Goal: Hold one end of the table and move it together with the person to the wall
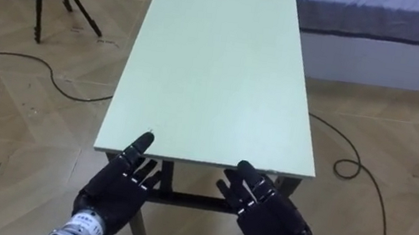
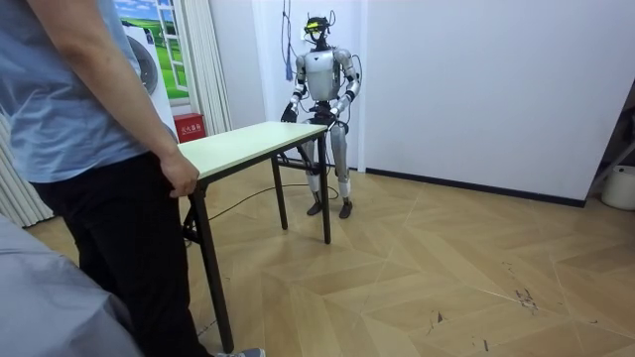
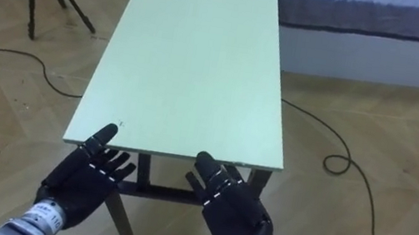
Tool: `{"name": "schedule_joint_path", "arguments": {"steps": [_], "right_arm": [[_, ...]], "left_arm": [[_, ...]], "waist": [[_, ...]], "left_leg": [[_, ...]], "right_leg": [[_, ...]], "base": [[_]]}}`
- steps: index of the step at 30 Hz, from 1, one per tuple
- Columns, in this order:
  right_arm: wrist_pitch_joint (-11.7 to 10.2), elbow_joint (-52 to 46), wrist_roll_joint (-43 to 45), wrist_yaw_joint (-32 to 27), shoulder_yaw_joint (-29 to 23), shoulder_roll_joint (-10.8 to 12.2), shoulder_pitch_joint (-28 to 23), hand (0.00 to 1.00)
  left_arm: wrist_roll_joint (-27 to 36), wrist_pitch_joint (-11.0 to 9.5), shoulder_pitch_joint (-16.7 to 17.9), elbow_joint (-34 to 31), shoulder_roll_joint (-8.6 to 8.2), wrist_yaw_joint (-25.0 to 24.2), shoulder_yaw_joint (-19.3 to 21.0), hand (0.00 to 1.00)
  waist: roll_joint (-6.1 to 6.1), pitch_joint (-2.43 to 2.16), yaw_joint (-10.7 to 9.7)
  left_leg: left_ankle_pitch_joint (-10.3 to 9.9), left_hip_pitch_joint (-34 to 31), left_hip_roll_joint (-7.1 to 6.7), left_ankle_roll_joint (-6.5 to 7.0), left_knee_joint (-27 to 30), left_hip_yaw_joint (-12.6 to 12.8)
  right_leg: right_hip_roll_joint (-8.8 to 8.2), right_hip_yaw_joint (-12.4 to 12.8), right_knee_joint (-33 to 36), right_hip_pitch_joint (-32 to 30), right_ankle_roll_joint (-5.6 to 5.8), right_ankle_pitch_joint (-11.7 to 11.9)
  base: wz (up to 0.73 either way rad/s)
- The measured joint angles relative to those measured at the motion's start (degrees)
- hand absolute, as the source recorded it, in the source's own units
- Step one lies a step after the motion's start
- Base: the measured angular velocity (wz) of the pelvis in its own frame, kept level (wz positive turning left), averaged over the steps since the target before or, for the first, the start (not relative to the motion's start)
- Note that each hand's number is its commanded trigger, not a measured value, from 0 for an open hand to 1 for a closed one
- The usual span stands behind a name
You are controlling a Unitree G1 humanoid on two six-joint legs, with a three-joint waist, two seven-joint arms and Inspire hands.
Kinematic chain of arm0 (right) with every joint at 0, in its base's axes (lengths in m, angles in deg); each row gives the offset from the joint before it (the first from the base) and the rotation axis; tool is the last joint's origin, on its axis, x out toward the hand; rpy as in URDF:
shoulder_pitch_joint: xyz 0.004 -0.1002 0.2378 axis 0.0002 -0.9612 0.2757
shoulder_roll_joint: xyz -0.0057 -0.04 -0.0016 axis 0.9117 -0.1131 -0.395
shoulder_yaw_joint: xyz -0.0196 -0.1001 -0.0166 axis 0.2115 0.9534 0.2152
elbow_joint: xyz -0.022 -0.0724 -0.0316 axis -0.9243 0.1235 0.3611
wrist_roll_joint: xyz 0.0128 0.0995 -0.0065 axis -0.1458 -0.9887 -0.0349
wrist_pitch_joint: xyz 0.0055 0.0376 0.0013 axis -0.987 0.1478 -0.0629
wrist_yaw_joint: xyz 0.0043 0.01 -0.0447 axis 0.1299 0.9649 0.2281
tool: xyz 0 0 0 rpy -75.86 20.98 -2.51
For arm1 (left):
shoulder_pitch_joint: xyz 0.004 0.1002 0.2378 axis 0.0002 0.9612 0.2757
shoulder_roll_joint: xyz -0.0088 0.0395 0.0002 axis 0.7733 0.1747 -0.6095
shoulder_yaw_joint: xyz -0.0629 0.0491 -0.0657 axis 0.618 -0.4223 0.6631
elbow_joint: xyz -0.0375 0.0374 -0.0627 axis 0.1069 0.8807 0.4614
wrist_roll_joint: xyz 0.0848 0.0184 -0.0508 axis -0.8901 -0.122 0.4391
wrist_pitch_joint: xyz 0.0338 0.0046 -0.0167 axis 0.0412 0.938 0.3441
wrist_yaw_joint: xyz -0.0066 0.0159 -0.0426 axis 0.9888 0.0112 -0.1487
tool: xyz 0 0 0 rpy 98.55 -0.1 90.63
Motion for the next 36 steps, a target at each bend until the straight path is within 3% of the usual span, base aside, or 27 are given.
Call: {"name": "schedule_joint_path", "arguments": {"steps": [11, 15, 19, 23, 36], "right_arm": [[0.12, 0.00, -2.82, -2.11, -1.54, 1.26, -0.09, 0.00], [0.11, 0.00, -6.74, -4.81, -4.03, 3.98, -0.09, 0.00], [-0.19, 0.00, -9.21, -6.88, -6.40, 5.57, -0.06, 0.00], [-0.66, -0.01, -10.80, -8.28, -7.18, 6.89, 0.14, 0.00], [-0.76, -0.01, -10.98, -9.23, -7.22, 7.23, 0.81, 0.00]], "left_arm": [[-0.12, 3.20, -0.24, 1.89, -0.38, 1.13, 1.69, 0.00], [-0.10, 4.73, -0.82, 3.70, -1.33, 1.10, 3.15, 0.00], [-0.09, 4.80, -0.89, 3.66, -2.84, 2.06, 3.94, 0.00], [-0.09, 4.81, -1.56, 3.64, -3.01, 3.67, 3.96, 0.00], [-0.06, 4.79, -2.08, 2.85, -3.48, 4.90, 3.99, 0.00]], "waist": [[0.37, -0.27, 0.02], [0.72, -0.42, 0.02], [1.14, -0.49, 0.00], [1.22, -0.44, 0.08], [1.33, -0.15, 0.04]], "left_leg": [[0.00, 0.13, 0.02, 0.00, 0.01, 0.03], [0.00, 0.21, 0.05, 0.00, 0.03, -0.10], [0.00, 0.20, 0.04, 0.00, 0.05, -0.16], [0.00, 0.22, 0.05, 0.00, 0.07, -0.17], [0.00, -0.22, 0.02, 0.00, 0.06, -0.20]], "right_leg": [[0.09, 0.18, -0.36, 0.24, 0.05, 0.25], [0.11, 0.17, -0.31, 0.27, -0.02, 0.33], [0.06, 0.10, -0.29, 0.30, -0.01, 0.36], [0.11, 0.10, -0.25, 0.26, -0.01, 0.36], [0.08, 0.17, -0.50, -0.07, 0.03, 0.33]], "base": [[0.00], [0.00], [0.00], [0.00], [0.00]]}}
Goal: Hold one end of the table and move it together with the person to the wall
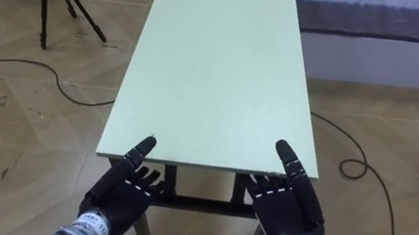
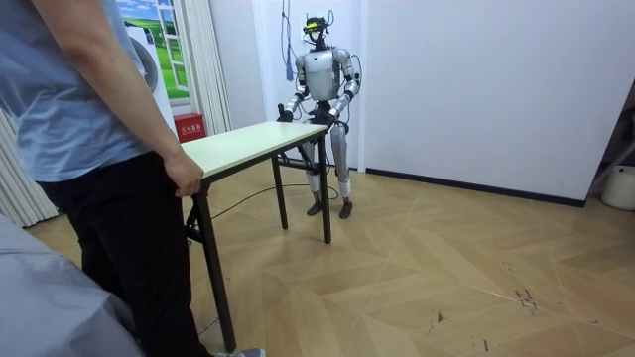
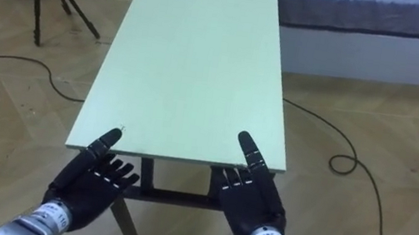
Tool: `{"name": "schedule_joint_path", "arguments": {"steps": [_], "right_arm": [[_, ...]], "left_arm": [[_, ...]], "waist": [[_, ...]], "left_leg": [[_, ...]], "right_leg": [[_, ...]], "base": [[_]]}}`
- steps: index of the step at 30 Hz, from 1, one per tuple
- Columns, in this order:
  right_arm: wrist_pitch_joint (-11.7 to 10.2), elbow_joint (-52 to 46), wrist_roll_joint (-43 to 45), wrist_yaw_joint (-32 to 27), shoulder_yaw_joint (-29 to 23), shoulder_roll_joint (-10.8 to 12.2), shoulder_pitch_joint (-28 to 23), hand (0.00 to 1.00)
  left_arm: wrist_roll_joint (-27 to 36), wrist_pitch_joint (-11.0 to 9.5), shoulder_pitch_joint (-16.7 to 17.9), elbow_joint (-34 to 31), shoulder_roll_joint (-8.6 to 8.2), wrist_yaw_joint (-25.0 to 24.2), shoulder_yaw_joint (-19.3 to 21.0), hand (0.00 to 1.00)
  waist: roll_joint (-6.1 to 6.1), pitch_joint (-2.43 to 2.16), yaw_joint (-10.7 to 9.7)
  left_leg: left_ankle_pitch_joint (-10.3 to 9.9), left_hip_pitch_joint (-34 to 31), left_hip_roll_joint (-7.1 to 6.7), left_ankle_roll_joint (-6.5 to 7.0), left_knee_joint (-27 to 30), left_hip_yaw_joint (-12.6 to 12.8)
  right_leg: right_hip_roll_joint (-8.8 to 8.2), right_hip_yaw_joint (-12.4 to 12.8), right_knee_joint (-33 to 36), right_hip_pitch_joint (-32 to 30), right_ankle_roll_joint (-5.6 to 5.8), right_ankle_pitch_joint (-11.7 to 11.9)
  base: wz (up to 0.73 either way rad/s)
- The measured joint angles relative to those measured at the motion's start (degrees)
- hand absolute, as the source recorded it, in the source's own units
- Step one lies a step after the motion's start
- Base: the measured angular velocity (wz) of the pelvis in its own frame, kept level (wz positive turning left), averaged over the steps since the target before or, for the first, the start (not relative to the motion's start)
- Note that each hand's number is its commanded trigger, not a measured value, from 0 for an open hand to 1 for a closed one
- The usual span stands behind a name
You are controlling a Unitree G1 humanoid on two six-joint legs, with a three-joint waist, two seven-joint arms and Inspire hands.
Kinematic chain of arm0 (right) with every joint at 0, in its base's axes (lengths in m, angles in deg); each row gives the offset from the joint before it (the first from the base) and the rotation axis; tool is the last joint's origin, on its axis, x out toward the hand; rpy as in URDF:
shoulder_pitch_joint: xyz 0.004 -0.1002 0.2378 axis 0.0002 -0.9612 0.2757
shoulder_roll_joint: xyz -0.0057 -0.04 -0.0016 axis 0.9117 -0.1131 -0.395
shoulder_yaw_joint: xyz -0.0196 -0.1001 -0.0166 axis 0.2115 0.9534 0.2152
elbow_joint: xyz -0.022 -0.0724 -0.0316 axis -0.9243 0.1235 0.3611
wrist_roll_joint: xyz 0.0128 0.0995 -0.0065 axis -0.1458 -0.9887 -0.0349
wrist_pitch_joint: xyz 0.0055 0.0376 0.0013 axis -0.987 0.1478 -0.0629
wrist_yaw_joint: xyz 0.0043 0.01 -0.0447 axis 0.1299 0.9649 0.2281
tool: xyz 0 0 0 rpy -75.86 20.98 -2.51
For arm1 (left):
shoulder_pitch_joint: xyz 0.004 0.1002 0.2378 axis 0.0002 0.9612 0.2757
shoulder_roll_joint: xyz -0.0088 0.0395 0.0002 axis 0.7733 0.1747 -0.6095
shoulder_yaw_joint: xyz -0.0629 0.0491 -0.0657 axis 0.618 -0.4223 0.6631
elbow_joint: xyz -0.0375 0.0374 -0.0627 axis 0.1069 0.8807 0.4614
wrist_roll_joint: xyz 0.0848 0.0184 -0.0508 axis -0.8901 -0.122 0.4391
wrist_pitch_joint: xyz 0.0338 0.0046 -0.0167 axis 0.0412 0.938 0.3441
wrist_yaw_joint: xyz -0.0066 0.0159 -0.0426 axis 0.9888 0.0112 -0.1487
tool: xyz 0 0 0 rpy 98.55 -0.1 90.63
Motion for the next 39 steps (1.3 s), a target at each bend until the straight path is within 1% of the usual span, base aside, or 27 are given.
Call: {"name": "schedule_joint_path", "arguments": {"steps": [3, 6, 8, 10, 15, 16, 17, 18, 19, 26, 27, 29, 30, 32, 34, 37, 39], "right_arm": [[-0.02, -0.09, -0.03, 0.00, -0.01, -0.01, 0.07, 0.00], [-0.17, -0.88, -0.04, -0.24, -0.04, -0.01, 0.06, 0.00], [-0.12, -0.99, -0.11, -0.62, -0.04, 0.00, 0.06, 0.00], [-0.23, -0.99, -0.11, -0.63, -0.04, 0.05, 0.06, 0.00], [-0.90, -0.99, -0.06, -0.62, -0.04, 0.62, 0.06, 0.00], [-1.09, -0.98, -0.05, -0.62, -0.04, 0.83, 0.06, 0.00], [-1.15, -0.98, -0.06, -0.62, -0.04, 0.91, 0.06, 0.26], [-1.18, -0.98, -0.06, -0.62, -0.04, 0.94, 0.06, 0.46], [-1.19, -0.98, -0.06, -0.62, -0.04, 0.97, 0.06, 1.00], [-1.37, -0.78, 0.13, -0.84, -0.10, 1.15, 0.06, 1.00], [-1.68, -0.04, 0.26, -1.73, -0.10, 1.17, 0.06, 1.00], [-1.84, 0.38, 0.25, -3.31, -0.03, 1.31, 0.05, 1.00], [-1.83, 0.41, 0.27, -4.63, 0.03, 1.57, 0.02, 1.00], [-1.85, 0.60, 0.26, -5.65, 0.04, 1.69, -0.20, 1.00], [-1.86, 0.60, 1.52, -5.65, 0.42, 1.86, -0.37, 1.00], [-2.46, 0.60, 2.26, -5.65, 0.49, 1.84, -0.42, 1.00], [-2.47, 0.60, 2.24, -5.66, 0.49, 1.85, -0.43, 1.00]], "left_arm": [[0.05, -0.10, 0.00, -0.60, -0.41, 0.01, 0.24, 0.00], [0.06, -0.13, 0.03, -3.70, -0.69, -0.07, 1.00, 0.00], [0.19, -0.11, 0.25, -4.15, -0.92, 0.05, 1.12, 0.00], [0.18, -0.14, 0.24, -4.29, -1.51, -0.01, 1.55, 0.00], [0.15, -0.24, 0.23, -4.78, -1.56, -0.03, 1.63, 0.00], [0.15, -0.24, 0.23, -4.79, -1.56, -0.03, 1.64, 0.06], [0.15, -0.25, 0.23, -4.79, -1.56, -0.03, 1.64, 0.59], [0.15, -0.25, 0.23, -4.81, -1.56, -0.03, 1.65, 0.69], [0.14, -0.25, 0.23, -4.84, -1.57, -0.03, 1.65, 1.00], [0.14, -0.24, 0.23, -4.83, -1.74, -0.01, 1.61, 1.00], [-0.13, -0.16, 0.32, -4.83, -2.01, 0.04, 1.42, 1.00], [-1.41, 0.04, 0.42, -4.81, -2.02, 1.05, 1.04, 1.00], [-2.25, 0.14, 0.61, -4.78, -2.17, 1.65, 0.98, 1.00], [-2.38, 0.30, 1.05, -4.79, -2.77, 2.06, 0.98, 1.00], [-2.54, 0.30, 1.67, -4.78, -2.84, 2.43, 1.04, 1.00], [-4.39, 0.43, 1.87, -4.78, -3.39, 2.43, 0.89, 1.00], [-4.78, 0.47, 1.92, -4.78, -3.39, 2.63, 0.89, 1.00]], "waist": [[0.00, 0.00, 0.01], [-0.07, 0.03, 0.02], [-0.08, 0.04, 0.01], [-0.27, 0.15, 0.01], [-0.72, 0.43, 0.08], [-0.73, 0.42, 0.09], [-0.73, 0.42, 0.09], [-0.73, 0.42, 0.09], [-0.73, 0.42, 0.09], [-0.82, 0.36, 0.05], [-0.82, 0.36, 0.30], [-0.82, 0.37, 0.68], [-0.82, 0.37, 1.24], [-0.82, 0.37, 1.75], [-1.17, 0.38, 1.69], [-1.23, 0.39, 1.42], [-1.31, 0.45, 1.39]], "left_leg": [[0.00, -0.27, -0.03, 0.00, -0.01, -0.15], [0.00, -0.81, -0.03, 0.00, -0.01, -0.25], [0.00, -0.66, -0.01, 0.00, -0.01, -0.27], [0.00, -0.69, -0.02, 0.00, -0.01, -0.66], [0.00, -0.74, -0.03, 0.00, 0.01, -0.84], [0.00, -0.76, -0.04, 0.00, 0.01, -0.85], [0.00, -0.77, -0.04, 0.00, 0.02, -0.85], [0.00, -0.79, -0.04, 0.00, 0.02, -0.87], [0.00, -0.80, -0.04, 0.00, 0.06, -0.87], [0.00, -1.56, 0.01, 0.00, 0.15, -1.00], [0.00, -1.59, 0.00, 0.00, 0.14, -1.08], [0.00, -1.77, 0.01, 0.00, 0.08, -1.08], [0.00, -1.85, 0.04, 0.00, 0.04, -1.09], [0.00, -2.11, 0.05, 0.00, 0.02, -1.14], [-0.02, -1.91, 0.20, -0.02, -0.02, -1.14], [-0.02, -1.51, 0.18, -0.03, -0.20, -1.10], [-0.02, -1.43, 0.17, -0.03, -0.23, -1.10]], "right_leg": [[-0.02, -0.03, 0.01, -0.18, 0.01, 0.00], [-0.01, -0.03, 0.12, -0.83, 0.00, 0.00], [0.00, -0.02, 0.11, -0.66, 0.00, 0.00], [0.03, -0.07, 0.17, -0.66, -0.01, 0.01], [0.03, -0.13, 0.09, -0.73, -0.01, 0.01], [0.01, -0.15, 0.09, -0.73, -0.01, 0.01], [0.01, -0.16, 0.09, -0.74, -0.01, 0.01], [0.01, -0.19, 0.09, -0.74, -0.01, 0.01], [0.03, -0.18, 0.10, -0.74, -0.02, 0.01], [0.03, -0.63, 0.05, -1.09, -0.07, 0.20], [-0.03, -0.77, 0.04, -1.08, -0.08, 0.20], [0.01, -0.84, -0.08, -1.23, -0.07, 0.20], [0.08, -0.78, -0.09, -1.41, -0.07, 0.20], [0.08, -0.83, -0.14, -1.62, -0.07, 0.19], [0.27, -0.59, -0.08, -1.59, -0.07, 0.20], [0.22, -0.34, -0.06, -1.19, -0.08, 0.20], [0.22, -0.27, -0.07, -1.15, -0.08, 0.20]], "base": [[0.00], [0.00], [0.00], [0.00], [0.00], [0.00], [0.00], [0.00], [0.00], [0.02], [0.00], [-0.02], [-0.08], [-0.03], [-0.10], [-0.02], [0.00]]}}
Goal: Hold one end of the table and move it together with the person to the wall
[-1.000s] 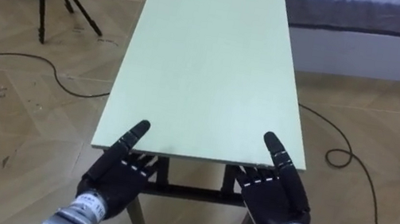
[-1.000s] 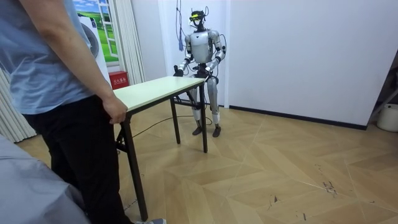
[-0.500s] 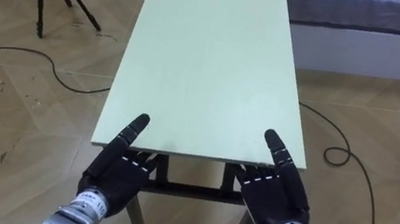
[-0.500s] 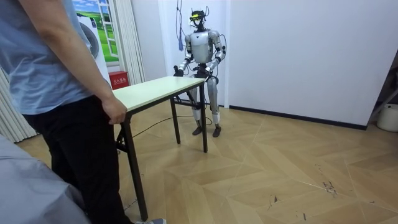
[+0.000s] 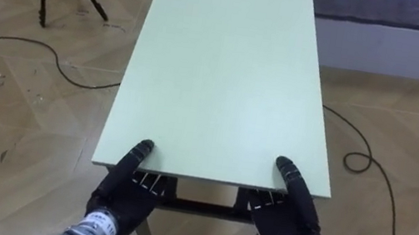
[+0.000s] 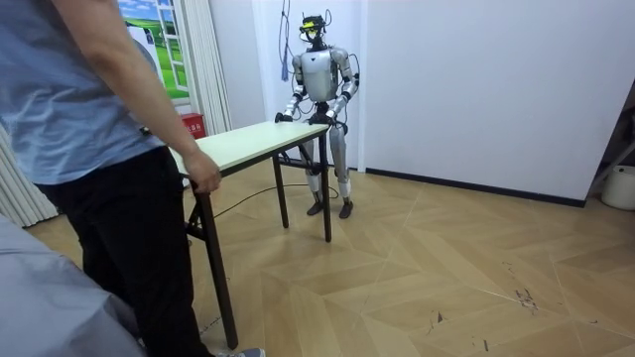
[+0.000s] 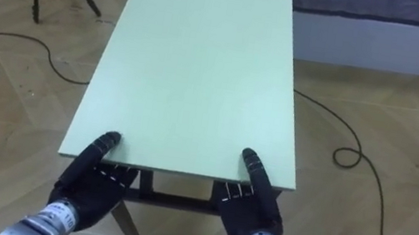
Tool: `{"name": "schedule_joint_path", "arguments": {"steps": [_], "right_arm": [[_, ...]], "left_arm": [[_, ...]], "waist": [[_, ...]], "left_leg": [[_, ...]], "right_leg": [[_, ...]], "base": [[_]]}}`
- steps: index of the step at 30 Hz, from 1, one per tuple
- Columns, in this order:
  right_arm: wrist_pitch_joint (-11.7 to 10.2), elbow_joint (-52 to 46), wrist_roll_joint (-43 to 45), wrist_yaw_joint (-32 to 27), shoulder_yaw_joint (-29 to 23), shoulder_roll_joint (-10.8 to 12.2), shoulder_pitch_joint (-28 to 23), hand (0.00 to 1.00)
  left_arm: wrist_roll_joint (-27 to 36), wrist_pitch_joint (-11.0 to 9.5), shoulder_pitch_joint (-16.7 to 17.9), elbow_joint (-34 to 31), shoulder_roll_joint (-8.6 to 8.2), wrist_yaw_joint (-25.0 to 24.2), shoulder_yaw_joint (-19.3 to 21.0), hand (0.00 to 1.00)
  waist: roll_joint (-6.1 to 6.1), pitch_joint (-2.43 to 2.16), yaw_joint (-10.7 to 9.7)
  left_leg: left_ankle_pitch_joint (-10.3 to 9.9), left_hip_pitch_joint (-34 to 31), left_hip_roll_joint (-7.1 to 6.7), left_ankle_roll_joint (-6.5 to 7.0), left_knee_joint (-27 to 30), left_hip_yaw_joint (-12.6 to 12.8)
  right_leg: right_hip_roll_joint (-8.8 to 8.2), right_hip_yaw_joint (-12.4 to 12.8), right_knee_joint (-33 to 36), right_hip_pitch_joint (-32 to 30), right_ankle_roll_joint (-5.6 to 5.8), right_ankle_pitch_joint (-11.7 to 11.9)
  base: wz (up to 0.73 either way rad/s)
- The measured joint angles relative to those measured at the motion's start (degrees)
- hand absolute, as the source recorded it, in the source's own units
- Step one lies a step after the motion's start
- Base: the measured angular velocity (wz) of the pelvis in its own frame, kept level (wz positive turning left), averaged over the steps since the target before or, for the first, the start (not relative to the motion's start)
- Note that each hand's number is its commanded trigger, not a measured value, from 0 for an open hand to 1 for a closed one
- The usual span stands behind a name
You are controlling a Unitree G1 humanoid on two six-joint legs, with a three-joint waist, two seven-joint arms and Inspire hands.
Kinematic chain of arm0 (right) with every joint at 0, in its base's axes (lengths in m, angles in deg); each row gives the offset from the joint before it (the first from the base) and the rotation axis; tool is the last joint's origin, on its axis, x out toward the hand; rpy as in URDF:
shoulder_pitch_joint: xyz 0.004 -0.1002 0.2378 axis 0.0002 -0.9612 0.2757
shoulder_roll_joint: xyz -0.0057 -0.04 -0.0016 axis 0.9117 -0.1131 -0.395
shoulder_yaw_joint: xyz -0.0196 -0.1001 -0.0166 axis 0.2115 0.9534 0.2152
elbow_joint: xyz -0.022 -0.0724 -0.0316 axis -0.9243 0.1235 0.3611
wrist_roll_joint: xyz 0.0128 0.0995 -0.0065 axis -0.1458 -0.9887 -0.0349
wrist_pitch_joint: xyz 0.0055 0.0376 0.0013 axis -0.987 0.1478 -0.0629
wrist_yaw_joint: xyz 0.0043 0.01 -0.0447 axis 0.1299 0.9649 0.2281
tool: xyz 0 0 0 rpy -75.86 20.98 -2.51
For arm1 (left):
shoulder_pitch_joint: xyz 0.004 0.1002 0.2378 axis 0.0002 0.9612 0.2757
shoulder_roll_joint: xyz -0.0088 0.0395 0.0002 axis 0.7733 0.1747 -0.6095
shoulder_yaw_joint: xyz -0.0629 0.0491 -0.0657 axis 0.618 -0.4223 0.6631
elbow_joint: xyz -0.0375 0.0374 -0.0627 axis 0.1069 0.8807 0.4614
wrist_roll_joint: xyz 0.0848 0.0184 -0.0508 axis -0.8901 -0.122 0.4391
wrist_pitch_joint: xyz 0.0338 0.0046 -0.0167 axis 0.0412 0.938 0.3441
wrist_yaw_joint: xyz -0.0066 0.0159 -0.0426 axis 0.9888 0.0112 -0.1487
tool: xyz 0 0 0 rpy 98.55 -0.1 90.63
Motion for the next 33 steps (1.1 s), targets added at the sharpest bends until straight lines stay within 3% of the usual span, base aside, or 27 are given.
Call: {"name": "schedule_joint_path", "arguments": {"steps": [20, 25, 29, 33], "right_arm": [[0.06, -0.01, -0.10, -0.06, 0.01, -0.09, -0.11, 1.00], [0.01, -3.63, 0.15, 0.83, -0.03, -0.85, -0.15, 1.00], [-0.38, -6.26, 0.34, 2.15, -0.55, -1.02, -0.83, 1.00], [-1.60, -7.04, 0.60, 3.86, -0.44, -0.67, -1.75, 1.00]], "left_arm": [[-1.92, 0.37, 0.37, -0.06, -0.08, 0.06, 0.02, 1.00], [-2.45, -0.02, 1.17, -3.72, -0.09, 0.04, 0.09, 1.00], [-3.08, -0.17, 1.17, -6.37, -0.23, -0.19, 0.10, 1.00], [-5.50, -0.82, 1.19, -7.44, -0.72, -1.08, -0.21, 1.00]], "waist": [[-0.23, 0.14, 0.20], [-0.26, 0.11, -0.19], [-0.50, -0.16, -0.15], [-0.16, -0.76, -0.08]], "left_leg": [[0.00, 0.63, 0.02, 0.00, -0.64, 0.26], [0.00, 0.68, -0.10, 0.00, -0.47, 0.42], [0.01, 0.69, -0.02, 0.01, -0.37, 0.38], [0.02, 0.67, 0.00, 0.04, -0.35, 0.32]], "right_leg": [[0.18, -0.07, -0.12, 0.11, 0.01, 0.00], [0.13, 0.08, -0.74, 0.55, 0.08, 0.05], [0.31, 0.40, -0.70, 0.40, 0.07, 0.21], [0.37, 0.23, -0.73, 0.41, -0.12, 0.82]], "base": [[-0.01], [0.02], [0.03], [-0.02]]}}
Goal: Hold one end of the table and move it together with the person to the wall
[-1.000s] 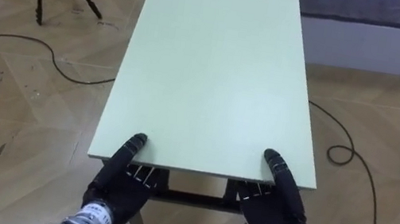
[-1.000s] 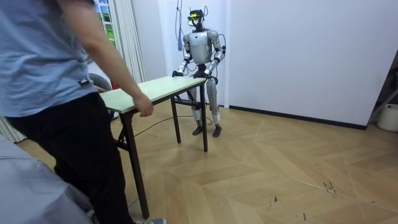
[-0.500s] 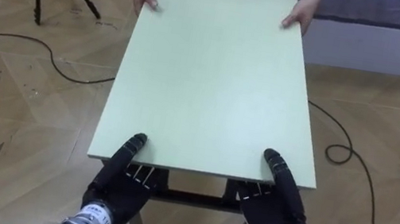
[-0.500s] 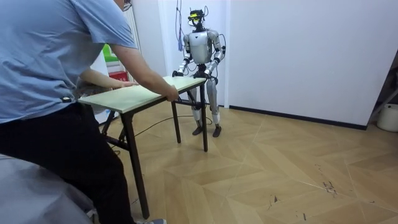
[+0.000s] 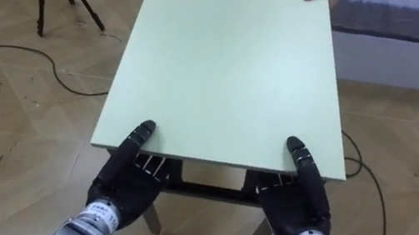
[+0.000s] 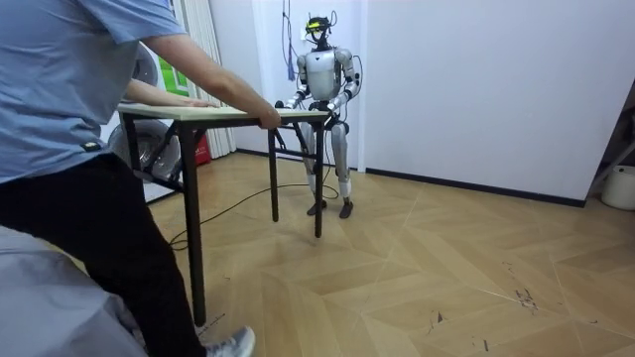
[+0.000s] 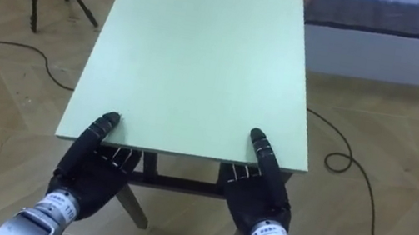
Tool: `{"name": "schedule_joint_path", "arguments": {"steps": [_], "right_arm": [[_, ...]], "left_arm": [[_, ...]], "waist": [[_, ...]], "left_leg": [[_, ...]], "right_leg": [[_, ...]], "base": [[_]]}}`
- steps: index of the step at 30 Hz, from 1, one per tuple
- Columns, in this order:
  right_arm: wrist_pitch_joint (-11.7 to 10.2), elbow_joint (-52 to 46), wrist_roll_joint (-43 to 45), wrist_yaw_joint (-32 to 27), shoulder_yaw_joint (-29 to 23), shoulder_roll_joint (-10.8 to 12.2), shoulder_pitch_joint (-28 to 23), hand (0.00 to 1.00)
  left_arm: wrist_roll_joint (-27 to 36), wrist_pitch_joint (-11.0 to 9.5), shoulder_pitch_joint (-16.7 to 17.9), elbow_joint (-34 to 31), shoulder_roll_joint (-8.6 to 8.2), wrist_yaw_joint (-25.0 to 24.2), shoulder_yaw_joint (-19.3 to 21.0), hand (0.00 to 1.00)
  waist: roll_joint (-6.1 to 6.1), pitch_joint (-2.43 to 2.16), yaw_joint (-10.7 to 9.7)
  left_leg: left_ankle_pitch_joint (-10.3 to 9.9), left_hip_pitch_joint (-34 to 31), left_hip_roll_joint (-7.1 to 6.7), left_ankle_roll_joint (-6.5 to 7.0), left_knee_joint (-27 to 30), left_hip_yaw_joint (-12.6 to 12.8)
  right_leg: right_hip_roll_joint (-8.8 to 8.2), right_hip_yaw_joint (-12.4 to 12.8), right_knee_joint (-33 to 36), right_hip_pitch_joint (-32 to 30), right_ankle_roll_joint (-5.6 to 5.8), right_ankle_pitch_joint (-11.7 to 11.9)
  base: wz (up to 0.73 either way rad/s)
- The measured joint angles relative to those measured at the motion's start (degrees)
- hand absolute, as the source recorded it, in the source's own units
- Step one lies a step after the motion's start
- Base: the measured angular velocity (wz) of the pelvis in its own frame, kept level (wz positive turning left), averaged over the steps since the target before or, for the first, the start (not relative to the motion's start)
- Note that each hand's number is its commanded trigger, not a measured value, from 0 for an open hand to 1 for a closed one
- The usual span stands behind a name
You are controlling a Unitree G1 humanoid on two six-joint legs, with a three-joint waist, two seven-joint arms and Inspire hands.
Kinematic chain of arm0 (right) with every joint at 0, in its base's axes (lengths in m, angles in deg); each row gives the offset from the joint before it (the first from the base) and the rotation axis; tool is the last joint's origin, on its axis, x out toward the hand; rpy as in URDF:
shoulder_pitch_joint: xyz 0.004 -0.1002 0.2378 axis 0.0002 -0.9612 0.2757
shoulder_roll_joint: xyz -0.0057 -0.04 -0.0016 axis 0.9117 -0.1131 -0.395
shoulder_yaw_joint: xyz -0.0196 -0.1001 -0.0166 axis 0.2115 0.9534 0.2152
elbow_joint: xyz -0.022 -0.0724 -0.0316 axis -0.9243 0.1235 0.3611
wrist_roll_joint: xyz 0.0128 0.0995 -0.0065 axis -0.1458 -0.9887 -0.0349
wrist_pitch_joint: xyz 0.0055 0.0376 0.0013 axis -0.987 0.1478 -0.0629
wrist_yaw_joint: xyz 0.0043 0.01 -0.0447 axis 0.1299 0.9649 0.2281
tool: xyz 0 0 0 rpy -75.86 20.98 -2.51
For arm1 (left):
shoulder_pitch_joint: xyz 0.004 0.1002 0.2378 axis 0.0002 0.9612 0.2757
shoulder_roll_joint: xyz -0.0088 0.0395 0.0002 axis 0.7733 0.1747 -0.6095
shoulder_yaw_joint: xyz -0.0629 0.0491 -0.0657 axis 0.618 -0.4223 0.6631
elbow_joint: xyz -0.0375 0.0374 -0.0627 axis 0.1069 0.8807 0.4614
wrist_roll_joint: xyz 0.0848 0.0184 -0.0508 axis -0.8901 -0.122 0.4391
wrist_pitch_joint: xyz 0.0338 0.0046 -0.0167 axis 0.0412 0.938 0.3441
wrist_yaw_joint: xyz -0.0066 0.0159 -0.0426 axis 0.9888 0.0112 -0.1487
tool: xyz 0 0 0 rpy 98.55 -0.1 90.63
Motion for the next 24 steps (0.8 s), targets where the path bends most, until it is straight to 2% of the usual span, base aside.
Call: {"name": "schedule_joint_path", "arguments": {"steps": [3, 5, 7, 14, 17, 20, 24], "right_arm": [[-0.95, -2.37, -0.09, 0.07, 0.18, 0.44, -2.40, 1.00], [-1.52, -2.62, -0.11, 0.71, 0.47, 0.56, -3.30, 1.00], [-3.83, -2.63, -0.12, 1.14, 1.69, 0.65, -3.69, 1.00], [-6.66, -3.17, -0.22, 2.92, 3.43, 0.00, -4.40, 1.00], [-6.72, -3.17, -0.08, 3.12, 3.66, -0.06, -4.47, 1.00], [-7.54, -3.16, 0.41, 3.42, 3.86, -0.18, -4.51, 1.00], [-7.50, -3.31, 0.28, 4.88, 4.68, -0.48, -5.64, 1.00]], "left_arm": [[-1.67, -0.65, 0.40, -0.58, -0.44, -0.82, -0.43, 1.00], [-2.20, -0.73, 0.97, -0.91, -0.60, -1.33, -0.54, 1.00], [-2.28, -1.11, 1.59, -0.92, -0.78, -2.11, -1.13, 1.00], [-1.87, -2.52, 2.46, -0.92, -1.69, -2.44, -2.23, 1.00], [-1.58, -4.03, 3.26, -0.92, -1.76, -3.22, -3.02, 1.00], [-1.38, -4.47, 3.85, -0.92, -1.75, -4.22, -3.59, 1.00], [-1.03, -5.13, 5.60, -1.44, -1.37, -5.37, -3.74, 1.00]], "waist": [[0.69, -0.56, 0.47], [1.00, -0.72, 0.63], [1.05, -0.72, 0.91], [0.98, -0.65, 1.87], [0.87, -0.57, 1.89], [0.72, -0.47, 1.99], [0.58, -0.39, 1.86]], "left_leg": [[0.01, 0.04, 0.03, 0.01, 0.01, -0.04], [0.01, 0.08, 0.02, 0.02, 0.04, -0.01], [0.01, 0.11, 0.01, 0.02, 0.04, 0.08], [0.01, 0.05, 0.00, 0.02, -0.12, 0.17], [0.01, 0.01, -0.05, 0.02, -0.14, 0.19], [0.01, -0.22, -0.09, 0.02, -0.14, 0.19], [0.01, -0.69, -0.04, 0.02, -0.04, 0.31]], "right_leg": [[0.01, -0.02, 0.15, 0.11, -0.04, 0.28], [-0.01, 0.00, 0.14, 0.13, -0.04, 0.30], [0.02, -0.06, 0.06, 0.11, -0.04, 0.30], [0.07, 0.22, -0.09, -0.09, 0.01, 0.27], [0.08, 0.53, -0.10, -0.25, 0.06, 0.23], [0.10, 0.75, -0.09, -0.51, 0.10, 0.21], [0.07, 0.86, 0.05, -1.00, 0.09, 0.21]], "base": [[0.00], [-0.03], [-0.05], [-0.03], [-0.03], [0.00], [0.00]]}}
